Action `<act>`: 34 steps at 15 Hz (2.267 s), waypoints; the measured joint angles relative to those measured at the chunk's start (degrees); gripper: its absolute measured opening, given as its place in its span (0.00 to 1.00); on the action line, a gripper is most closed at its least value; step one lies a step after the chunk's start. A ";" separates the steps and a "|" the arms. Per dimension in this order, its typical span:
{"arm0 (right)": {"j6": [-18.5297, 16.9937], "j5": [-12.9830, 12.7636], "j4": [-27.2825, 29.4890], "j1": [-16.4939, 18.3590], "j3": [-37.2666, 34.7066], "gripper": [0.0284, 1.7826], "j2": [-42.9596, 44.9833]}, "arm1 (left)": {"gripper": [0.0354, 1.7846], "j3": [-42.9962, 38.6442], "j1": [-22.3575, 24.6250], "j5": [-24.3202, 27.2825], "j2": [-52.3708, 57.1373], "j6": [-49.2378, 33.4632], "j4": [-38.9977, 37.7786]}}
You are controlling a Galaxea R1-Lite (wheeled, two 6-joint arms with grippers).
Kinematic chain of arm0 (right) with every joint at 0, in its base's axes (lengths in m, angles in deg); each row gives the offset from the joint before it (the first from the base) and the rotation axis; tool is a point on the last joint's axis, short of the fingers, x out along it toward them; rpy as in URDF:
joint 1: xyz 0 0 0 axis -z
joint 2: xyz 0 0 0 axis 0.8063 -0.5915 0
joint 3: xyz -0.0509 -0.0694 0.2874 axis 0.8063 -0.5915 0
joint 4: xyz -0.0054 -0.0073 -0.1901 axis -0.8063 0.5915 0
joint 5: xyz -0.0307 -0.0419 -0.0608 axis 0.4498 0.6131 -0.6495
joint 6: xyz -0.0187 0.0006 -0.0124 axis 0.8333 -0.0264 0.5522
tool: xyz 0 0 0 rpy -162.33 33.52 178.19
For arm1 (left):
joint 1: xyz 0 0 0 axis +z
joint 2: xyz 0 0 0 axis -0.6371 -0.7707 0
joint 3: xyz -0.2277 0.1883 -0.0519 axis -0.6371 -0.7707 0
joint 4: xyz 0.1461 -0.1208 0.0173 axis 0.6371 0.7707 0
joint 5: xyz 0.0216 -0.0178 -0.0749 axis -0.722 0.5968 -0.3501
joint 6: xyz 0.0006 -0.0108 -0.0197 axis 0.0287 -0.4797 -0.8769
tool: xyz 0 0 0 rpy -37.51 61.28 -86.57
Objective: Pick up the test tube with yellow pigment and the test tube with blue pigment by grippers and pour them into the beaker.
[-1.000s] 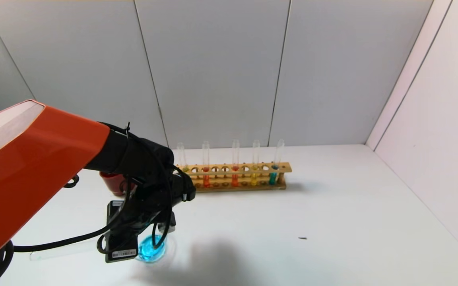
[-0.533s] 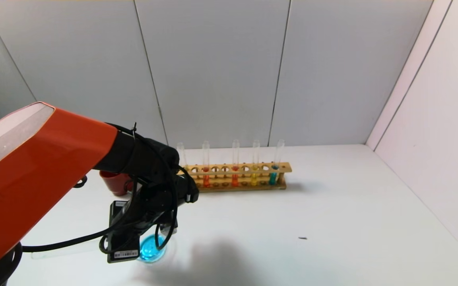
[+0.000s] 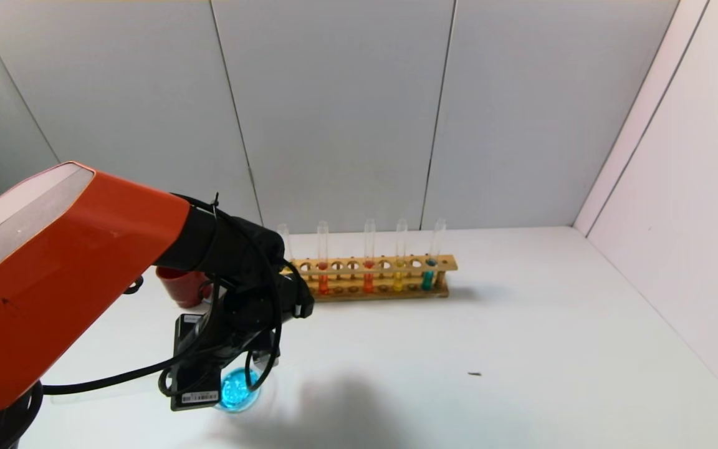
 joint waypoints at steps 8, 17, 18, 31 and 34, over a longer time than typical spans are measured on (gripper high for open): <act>0.00 -0.02 0.02 -0.02 0.00 0.95 0.00 | 0.16 1.54 -0.27 -0.01 -0.05 -0.06 1.76; 0.00 0.00 0.00 0.00 0.00 0.95 0.00 | 0.16 2.04 -1.27 -0.04 -1.18 -0.09 1.93; 0.00 -0.02 0.00 0.00 0.00 0.95 0.00 | 0.16 2.06 -1.29 0.00 -1.45 -0.12 1.93; 0.00 -0.02 0.02 -0.02 0.00 0.95 0.00 | 0.16 2.76 -1.62 11.00 5.41 -1.58 1.79; 0.00 0.00 0.00 0.00 0.00 0.95 0.00 | 0.16 3.88 0.09 12.24 11.01 -1.61 1.76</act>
